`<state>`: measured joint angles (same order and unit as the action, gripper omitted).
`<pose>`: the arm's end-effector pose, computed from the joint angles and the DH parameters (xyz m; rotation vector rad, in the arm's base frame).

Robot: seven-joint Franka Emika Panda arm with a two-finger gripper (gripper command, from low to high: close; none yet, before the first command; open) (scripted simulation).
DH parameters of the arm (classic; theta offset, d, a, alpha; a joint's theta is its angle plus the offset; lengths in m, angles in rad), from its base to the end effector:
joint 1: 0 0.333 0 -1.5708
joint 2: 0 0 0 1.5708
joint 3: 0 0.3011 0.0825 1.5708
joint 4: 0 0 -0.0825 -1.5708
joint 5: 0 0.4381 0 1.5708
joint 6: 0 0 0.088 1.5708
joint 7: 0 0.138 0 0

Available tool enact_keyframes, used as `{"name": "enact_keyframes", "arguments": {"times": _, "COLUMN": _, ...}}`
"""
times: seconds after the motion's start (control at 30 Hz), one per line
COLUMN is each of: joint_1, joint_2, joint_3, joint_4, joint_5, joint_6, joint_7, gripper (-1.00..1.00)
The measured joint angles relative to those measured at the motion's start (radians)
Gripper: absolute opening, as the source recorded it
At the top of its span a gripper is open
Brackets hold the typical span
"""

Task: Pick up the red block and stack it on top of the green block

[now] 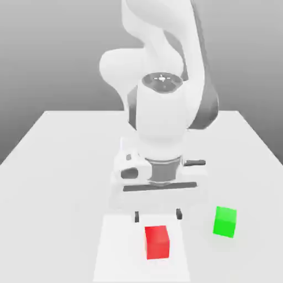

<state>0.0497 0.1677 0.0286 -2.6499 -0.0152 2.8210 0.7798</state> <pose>0.4363 0.0358 0.0894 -2.9565 1.0583 -0.0050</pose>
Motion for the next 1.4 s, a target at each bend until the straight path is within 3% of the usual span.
{"name": "enact_keyframes", "arguments": {"times": 0.1, "joint_1": 0.007, "joint_2": 0.109, "joint_3": -0.009, "joint_4": 0.014, "joint_5": -0.008, "joint_6": 0.091, "joint_7": 0.006, "gripper": 0.0}}
{"name": "enact_keyframes", "arguments": {"times": 0.13, "joint_1": 0.009, "joint_2": 0.129, "joint_3": -0.011, "joint_4": 0.017, "joint_5": -0.009, "joint_6": 0.108, "joint_7": 0.007, "gripper": -1.0}}
{"name": "enact_keyframes", "arguments": {"times": 0.37, "joint_1": 0.007, "joint_2": 0.125, "joint_3": -0.009, "joint_4": 0.016, "joint_5": -0.012, "joint_6": 0.106, "joint_7": 0.009, "gripper": -1.0}}
{"name": "enact_keyframes", "arguments": {"times": 0.57, "joint_1": 0.001, "joint_2": -0.064, "joint_3": 0.007, "joint_4": -0.012, "joint_5": 0.008, "joint_6": -0.055, "joint_7": -0.012, "gripper": -1.0}}
{"name": "enact_keyframes", "arguments": {"times": 1.03, "joint_1": 0.306, "joint_2": -0.233, "joint_3": 0.151, "joint_4": -0.075, "joint_5": 0.056, "joint_6": -0.159, "joint_7": -0.486, "gripper": -1.0}}
{"name": "enact_keyframes", "arguments": {"times": 1.3, "joint_1": 0.336, "joint_2": -0.048, "joint_3": 0.128, "joint_4": -0.072, "joint_5": -0.054, "joint_6": 0.019, "joint_7": -0.458, "gripper": -1.0}}
{"name": "enact_keyframes", "arguments": {"times": 1.33, "joint_1": 0.339, "joint_2": -0.03, "joint_3": 0.124, "joint_4": -0.072, "joint_5": -0.063, "joint_6": 0.035, "joint_7": -0.452, "gripper": 1.0}}
{"name": "enact_keyframes", "arguments": {"times": 1.4, "joint_1": 0.339, "joint_2": -0.03, "joint_3": 0.124, "joint_4": -0.072, "joint_5": -0.063, "joint_6": 0.035, "joint_7": -0.452, "gripper": 1.0}}
